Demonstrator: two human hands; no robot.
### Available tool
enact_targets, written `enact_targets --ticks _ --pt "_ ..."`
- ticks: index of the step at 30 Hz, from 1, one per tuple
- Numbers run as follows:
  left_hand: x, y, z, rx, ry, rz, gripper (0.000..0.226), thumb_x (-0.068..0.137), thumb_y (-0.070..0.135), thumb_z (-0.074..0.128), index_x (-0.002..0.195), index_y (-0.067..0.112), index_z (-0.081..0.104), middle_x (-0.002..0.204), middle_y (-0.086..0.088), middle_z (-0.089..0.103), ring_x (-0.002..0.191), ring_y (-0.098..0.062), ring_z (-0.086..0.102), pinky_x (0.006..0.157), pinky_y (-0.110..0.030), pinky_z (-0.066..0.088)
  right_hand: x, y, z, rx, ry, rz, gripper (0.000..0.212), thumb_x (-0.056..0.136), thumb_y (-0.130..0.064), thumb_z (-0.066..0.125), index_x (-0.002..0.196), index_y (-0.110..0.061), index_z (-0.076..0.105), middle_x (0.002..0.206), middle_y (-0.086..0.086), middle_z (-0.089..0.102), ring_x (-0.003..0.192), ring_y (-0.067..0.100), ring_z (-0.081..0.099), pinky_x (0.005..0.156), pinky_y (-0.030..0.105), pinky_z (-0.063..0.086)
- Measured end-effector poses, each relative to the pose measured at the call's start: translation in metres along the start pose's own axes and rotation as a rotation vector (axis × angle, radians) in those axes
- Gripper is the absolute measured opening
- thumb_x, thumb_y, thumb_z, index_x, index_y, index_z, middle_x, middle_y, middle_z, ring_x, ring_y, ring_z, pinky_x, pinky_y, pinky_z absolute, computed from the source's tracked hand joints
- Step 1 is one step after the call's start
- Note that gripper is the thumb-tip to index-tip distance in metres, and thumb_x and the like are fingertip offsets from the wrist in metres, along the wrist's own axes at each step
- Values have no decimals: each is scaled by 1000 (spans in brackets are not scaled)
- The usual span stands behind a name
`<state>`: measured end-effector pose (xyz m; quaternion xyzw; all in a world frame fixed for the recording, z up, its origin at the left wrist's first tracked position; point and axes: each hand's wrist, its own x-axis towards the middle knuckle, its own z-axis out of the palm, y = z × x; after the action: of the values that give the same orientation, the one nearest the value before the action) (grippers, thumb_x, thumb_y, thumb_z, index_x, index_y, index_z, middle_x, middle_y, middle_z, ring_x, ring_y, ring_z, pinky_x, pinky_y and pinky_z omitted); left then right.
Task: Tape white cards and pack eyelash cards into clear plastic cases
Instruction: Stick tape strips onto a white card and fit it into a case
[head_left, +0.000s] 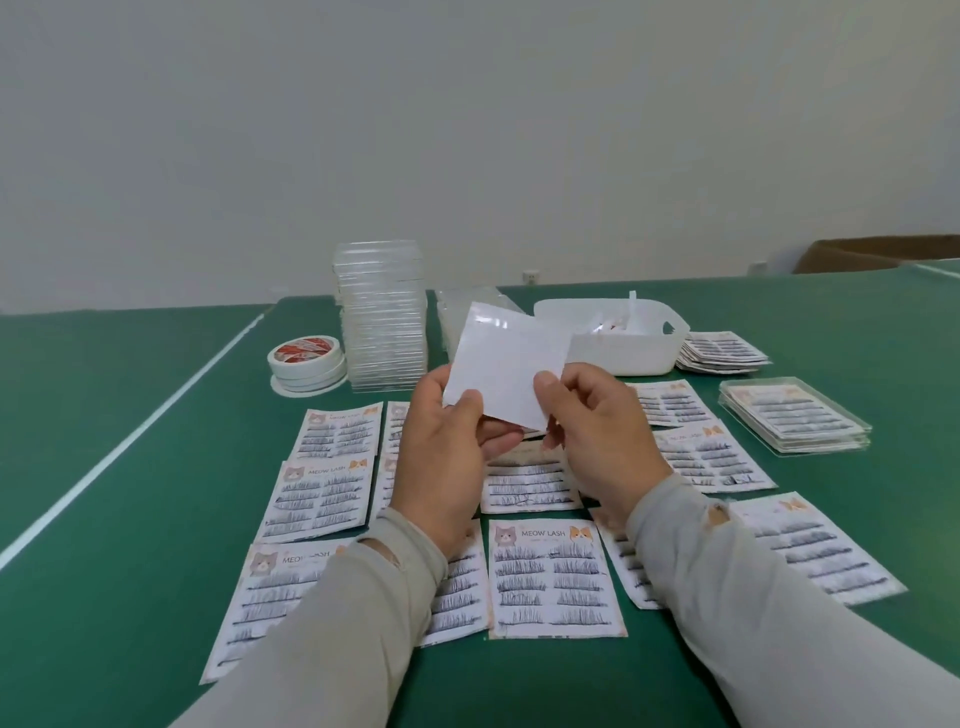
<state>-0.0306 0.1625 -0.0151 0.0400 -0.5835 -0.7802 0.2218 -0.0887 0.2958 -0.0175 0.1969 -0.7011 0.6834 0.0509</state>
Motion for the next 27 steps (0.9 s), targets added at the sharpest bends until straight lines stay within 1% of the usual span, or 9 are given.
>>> enact_targets --ticks 3,7,10,12,15,17,20,23,27 --pt "-1 -2 2 92 -5 9 24 110 20 39 110 24 63 102 -2 77 90 -20 75 69 -27 60 4 0 -12 -5 32 16 34 102 -24 60 69 -13 57 59 -2 55 52 12 53 55 26 49" --pt "5 12 -1 270 20 57 15 101 21 61 93 22 74 88 12 76 78 -4 71 69 -29 62 6 -3 -25 -45 -25 14 39 101 -20 60 66 -6 54 59 3 49 49 12 49 51 24 47" --pt "22 26 -5 406 5 30 4 94 18 71 92 20 73 83 8 77 73 -6 73 65 -22 60 6 -3 -25 -91 -63 1 43 102 -22 59 62 -8 51 55 -1 49 49 12 48 51 26 46" --pt "27 26 -5 433 -11 -10 2 93 17 72 95 17 73 84 3 77 75 -11 74 68 -26 61 6 -2 -25 -41 -48 23 44 102 -27 60 69 2 53 62 4 54 56 15 52 57 31 49" --pt "21 13 -8 362 -59 -76 8 92 15 73 99 11 72 91 -8 77 80 -19 73 75 -35 62 6 -2 -26 68 -50 74 59 90 -44 70 86 12 54 78 14 58 72 22 55 70 37 48" --pt "18 4 -9 384 -94 -69 6 91 15 74 95 11 73 80 -5 75 69 -11 68 64 -28 58 6 -1 -25 160 -47 121 49 86 -41 75 93 5 64 89 15 72 79 25 68 72 38 56" --pt "18 2 -9 379 -104 -45 5 91 14 75 95 11 73 80 -7 75 62 -8 66 56 -20 53 6 1 -24 178 5 122 13 91 -22 76 95 -10 76 94 7 79 83 20 76 68 30 60" --pt "15 2 -7 349 -89 -25 3 91 11 74 93 10 73 78 -6 75 63 -8 66 55 -20 53 7 3 -25 192 8 131 16 96 -22 70 91 -9 76 93 9 79 82 20 75 67 30 60" --pt "14 2 -8 298 -60 -28 4 91 12 74 93 10 73 82 -8 76 67 -10 67 58 -20 53 7 3 -25 212 -14 156 27 101 -27 58 87 -18 79 92 4 79 83 17 75 67 29 60"
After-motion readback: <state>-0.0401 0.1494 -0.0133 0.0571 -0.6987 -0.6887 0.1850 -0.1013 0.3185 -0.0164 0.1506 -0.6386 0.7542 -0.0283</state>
